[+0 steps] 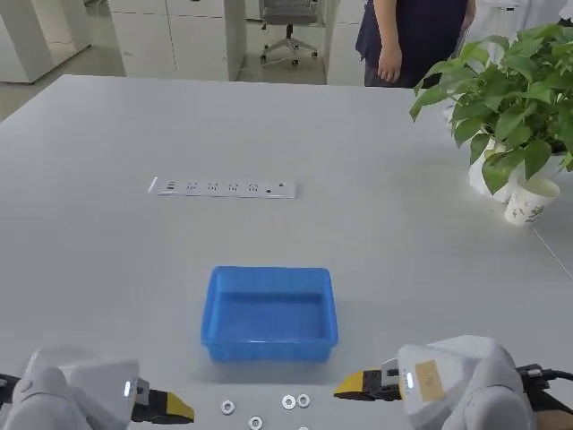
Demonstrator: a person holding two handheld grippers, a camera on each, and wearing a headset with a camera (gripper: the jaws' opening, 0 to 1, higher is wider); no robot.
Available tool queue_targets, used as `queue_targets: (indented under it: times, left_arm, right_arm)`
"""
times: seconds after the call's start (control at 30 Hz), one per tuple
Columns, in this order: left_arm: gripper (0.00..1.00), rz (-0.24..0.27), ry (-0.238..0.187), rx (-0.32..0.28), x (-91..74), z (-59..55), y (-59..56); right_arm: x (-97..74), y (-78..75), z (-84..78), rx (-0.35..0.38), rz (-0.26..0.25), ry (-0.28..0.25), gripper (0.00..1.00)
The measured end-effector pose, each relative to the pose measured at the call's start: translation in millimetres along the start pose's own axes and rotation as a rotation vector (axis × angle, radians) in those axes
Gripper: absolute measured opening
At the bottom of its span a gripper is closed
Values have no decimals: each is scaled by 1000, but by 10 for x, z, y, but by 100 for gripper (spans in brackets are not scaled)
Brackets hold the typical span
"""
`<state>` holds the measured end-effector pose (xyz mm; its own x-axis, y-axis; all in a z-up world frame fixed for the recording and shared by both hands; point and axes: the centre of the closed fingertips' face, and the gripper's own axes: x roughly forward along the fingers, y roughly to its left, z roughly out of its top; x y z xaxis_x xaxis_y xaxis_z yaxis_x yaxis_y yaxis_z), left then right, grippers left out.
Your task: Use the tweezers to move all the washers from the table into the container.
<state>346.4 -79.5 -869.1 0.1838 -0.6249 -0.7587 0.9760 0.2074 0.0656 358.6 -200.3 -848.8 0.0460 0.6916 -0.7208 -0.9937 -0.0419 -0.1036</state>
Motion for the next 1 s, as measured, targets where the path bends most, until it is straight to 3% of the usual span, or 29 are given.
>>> queue_targets:
  times: [0.57, 1.0]
  left_arm:
    - [18, -60, 52, 0, 174, -45, -24]
    - [7, -82, 54, 40, 238, -40, -39]
  right_arm:
    - [358, 94, 44, -9, 77, 29, 33]
    - [463, 126, 44, -1, 97, 23, 28]
